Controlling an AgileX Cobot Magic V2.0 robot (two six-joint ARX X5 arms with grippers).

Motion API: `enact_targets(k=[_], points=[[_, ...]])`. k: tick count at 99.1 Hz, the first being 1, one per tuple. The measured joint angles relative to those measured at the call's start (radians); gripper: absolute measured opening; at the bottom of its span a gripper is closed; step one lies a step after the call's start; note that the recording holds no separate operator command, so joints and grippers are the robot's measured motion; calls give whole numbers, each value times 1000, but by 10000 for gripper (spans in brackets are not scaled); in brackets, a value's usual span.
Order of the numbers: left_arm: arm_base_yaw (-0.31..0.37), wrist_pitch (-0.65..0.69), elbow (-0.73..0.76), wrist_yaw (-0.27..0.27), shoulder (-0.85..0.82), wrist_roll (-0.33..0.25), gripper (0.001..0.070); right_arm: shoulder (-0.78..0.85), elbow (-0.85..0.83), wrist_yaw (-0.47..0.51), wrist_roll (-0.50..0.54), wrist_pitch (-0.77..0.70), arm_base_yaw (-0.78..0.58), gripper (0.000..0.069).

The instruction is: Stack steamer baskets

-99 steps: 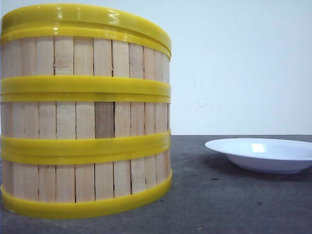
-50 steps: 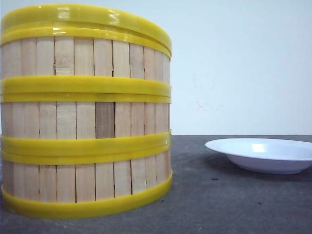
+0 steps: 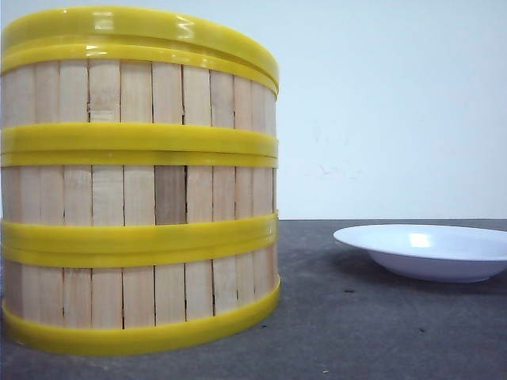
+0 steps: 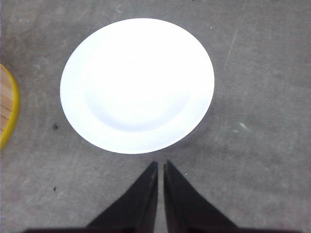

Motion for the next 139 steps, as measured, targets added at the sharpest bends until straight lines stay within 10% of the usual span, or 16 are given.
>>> enact_targets(k=[40, 83, 139], points=[[0, 0, 0, 0, 0, 0, 14, -12, -8, 29, -2, 26, 2, 16], [0, 0, 0, 0, 0, 0, 14, -429, -598, 97, -8, 698, 2, 16], [0, 0, 0, 0, 0, 0, 14, -688, -841, 78, 27, 752, 14, 16]])
